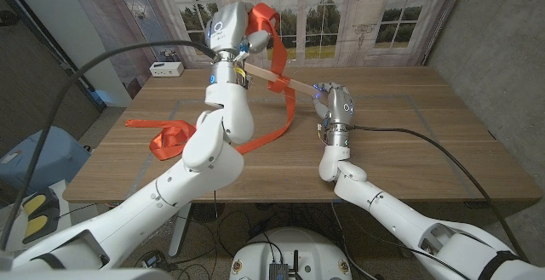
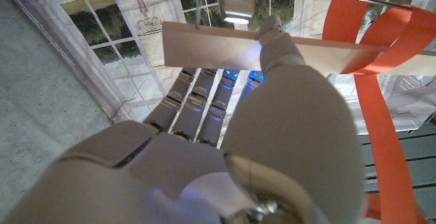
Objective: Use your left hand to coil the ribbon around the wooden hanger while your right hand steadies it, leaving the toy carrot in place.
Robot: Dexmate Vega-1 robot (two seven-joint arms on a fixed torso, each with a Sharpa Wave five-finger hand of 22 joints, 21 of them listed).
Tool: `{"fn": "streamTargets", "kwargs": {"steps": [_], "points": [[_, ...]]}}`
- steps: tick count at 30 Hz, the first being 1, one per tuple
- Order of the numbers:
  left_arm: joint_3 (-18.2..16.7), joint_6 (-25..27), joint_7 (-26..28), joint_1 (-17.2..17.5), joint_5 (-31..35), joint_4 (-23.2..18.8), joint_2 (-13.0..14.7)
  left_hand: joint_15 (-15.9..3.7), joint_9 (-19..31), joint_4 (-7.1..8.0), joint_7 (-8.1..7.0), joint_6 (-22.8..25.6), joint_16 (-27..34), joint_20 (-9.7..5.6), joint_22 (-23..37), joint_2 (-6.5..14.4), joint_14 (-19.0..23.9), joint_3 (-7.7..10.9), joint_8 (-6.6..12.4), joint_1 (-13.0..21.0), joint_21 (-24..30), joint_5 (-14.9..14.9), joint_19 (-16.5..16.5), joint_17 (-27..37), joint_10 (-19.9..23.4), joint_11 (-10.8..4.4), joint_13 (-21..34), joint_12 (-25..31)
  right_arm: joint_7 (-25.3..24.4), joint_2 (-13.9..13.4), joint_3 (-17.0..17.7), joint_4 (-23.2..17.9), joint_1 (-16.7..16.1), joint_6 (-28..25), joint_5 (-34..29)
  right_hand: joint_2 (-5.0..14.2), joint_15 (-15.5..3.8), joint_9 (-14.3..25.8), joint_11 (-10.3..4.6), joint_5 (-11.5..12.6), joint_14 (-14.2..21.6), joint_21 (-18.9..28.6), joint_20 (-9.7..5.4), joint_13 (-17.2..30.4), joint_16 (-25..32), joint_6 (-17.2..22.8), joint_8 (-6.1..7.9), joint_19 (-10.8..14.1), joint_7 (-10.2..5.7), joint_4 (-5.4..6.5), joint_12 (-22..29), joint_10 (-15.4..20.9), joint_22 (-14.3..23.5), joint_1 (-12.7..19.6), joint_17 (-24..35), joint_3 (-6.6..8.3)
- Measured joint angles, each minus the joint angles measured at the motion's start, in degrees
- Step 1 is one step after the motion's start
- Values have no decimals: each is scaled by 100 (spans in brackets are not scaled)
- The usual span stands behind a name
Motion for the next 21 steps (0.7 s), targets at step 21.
{"fn": "streamTargets", "kwargs": {"steps": [21], "points": [[-1036,-1147,72,1258,-1772,-99,-140,0,33,-12,0,1,-23,60,-26,0,1,12,-47,0,64,21,-60,32,0,0,0,-39,-37,1078,2046,-458,-891,781,-1303,0,0,0,-3,2,0,89,-10,-5,-44,0,22,-54,0,-4,17,-1,1,0,54,-23]]}}
